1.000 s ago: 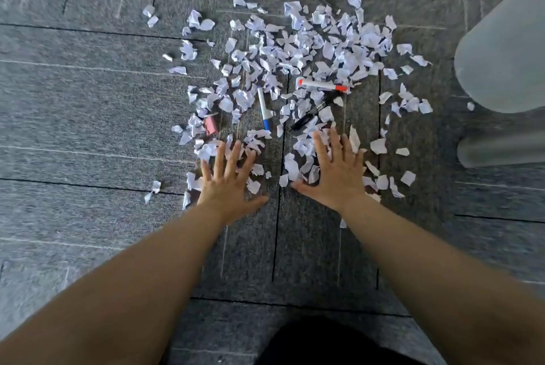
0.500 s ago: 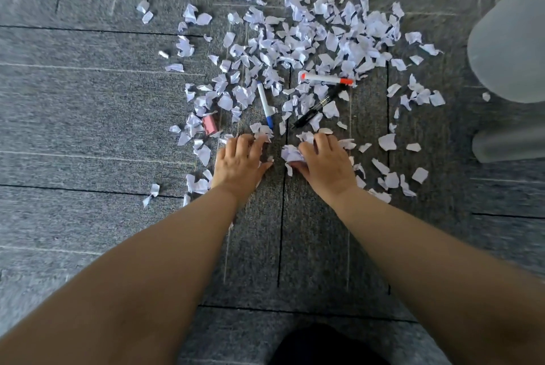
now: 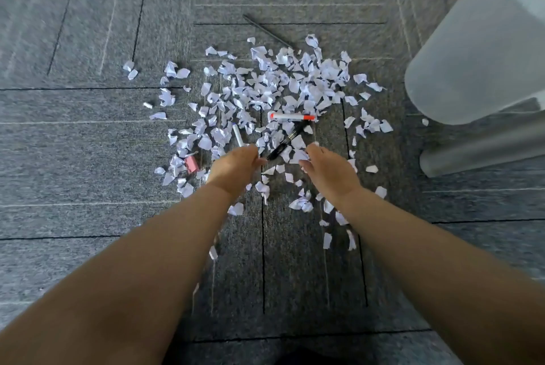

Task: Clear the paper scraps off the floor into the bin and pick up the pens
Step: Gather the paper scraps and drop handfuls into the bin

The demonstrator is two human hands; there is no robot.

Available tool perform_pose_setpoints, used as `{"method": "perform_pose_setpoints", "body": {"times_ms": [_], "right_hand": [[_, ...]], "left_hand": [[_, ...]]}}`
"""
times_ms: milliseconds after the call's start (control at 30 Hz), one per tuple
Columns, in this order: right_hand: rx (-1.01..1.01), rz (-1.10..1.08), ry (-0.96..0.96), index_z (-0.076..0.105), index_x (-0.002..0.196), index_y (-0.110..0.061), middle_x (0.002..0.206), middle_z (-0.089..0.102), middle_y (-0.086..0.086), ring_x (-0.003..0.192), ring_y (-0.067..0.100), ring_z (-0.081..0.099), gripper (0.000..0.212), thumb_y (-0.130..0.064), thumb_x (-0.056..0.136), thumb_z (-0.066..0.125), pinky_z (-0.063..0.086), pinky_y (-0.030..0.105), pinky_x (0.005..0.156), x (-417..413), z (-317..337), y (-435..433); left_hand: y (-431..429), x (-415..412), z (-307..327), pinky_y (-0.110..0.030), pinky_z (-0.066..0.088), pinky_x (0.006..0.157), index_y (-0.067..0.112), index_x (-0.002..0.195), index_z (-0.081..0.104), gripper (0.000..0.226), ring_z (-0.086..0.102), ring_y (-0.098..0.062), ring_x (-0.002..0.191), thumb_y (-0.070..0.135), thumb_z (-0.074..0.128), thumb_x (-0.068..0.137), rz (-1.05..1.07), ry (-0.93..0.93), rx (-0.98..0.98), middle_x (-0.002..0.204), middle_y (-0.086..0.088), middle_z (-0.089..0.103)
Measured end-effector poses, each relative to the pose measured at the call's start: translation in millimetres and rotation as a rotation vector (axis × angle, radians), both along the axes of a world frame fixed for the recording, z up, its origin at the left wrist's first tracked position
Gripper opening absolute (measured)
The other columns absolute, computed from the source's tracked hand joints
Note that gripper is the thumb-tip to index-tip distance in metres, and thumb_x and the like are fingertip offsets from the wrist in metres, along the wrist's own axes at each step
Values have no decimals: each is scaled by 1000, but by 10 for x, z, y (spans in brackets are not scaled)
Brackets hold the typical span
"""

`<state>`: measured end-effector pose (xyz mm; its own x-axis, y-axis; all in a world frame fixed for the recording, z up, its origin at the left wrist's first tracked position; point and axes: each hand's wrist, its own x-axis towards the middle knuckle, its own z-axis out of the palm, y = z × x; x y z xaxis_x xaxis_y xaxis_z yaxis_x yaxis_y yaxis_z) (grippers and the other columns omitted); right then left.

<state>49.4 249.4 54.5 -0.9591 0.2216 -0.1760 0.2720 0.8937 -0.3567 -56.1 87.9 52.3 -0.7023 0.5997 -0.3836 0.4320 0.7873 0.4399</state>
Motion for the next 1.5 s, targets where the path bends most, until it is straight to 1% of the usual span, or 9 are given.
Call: {"method": "perform_pose_setpoints", "body": {"times_ms": [200,400,567,667,767,833,933,1033,1500], "right_hand": [[44,-60,184,49,98,0,78,57,13,61,26,49,21,-20,93,50,33,30,50,-58,704,512],[221,-131,429,50,93,2,73,63,27,56,40,60,21,-17,87,54,40,33,47,-97,1563,1193],[301,-406,649,52,99,6,99,58,30,90,43,55,22,-14,91,50,42,42,65,-291,2298,1926],[326,-585,438,48,113,1,119,50,25,110,39,45,28,-19,93,48,36,44,83,-368,2356,2341],[226,-682,-84,35,133,-23,149,18,12,133,38,17,48,-45,91,44,25,51,104,-277,2253,2543],[159,-644,-154,24,139,-30,153,9,7,136,38,14,59,-57,89,39,21,53,106,-173,2180,2521],[127,-521,-168,29,137,-19,137,41,13,121,35,42,64,-49,86,53,36,45,97,-55,2093,2431],[217,-510,-179,47,113,-12,114,58,14,102,33,54,25,-18,89,52,44,39,83,27,1950,2376],[355,-461,306,65,105,-6,91,66,16,84,40,57,40,10,68,63,42,50,87,538,1541,2251]], "left_hand": [[679,-349,834,-31,38,56,12,81,44,25,46,-16,60,32,39,95,-89,171,152,67,0,47],[1456,-486,1590,-38,36,59,-1,92,51,29,55,-38,73,27,44,94,-222,327,367,85,-23,58],[1933,-513,1969,-38,36,56,-3,89,50,30,55,-39,69,26,47,93,-334,439,518,83,-25,59],[2103,-512,2080,-40,41,54,-3,88,51,30,56,-38,64,27,47,93,-362,495,559,79,-24,60],[2176,-476,2092,-35,37,47,-3,79,53,29,55,-37,53,24,51,89,-400,532,611,70,-24,59],[2187,-449,2070,-32,34,46,-3,77,53,26,55,-35,51,21,53,88,-426,533,616,67,-23,59],[2199,-389,2019,-33,32,51,-3,83,53,26,54,-33,61,21,51,92,-428,495,567,77,-22,60],[2242,-333,1988,-33,31,55,-2,88,51,28,47,-28,67,25,45,94,-424,478,525,84,-19,58],[3704,4,2378,-36,36,60,0,88,52,31,54,-31,78,30,45,94,-548,517,731,88,-16,59]]}}
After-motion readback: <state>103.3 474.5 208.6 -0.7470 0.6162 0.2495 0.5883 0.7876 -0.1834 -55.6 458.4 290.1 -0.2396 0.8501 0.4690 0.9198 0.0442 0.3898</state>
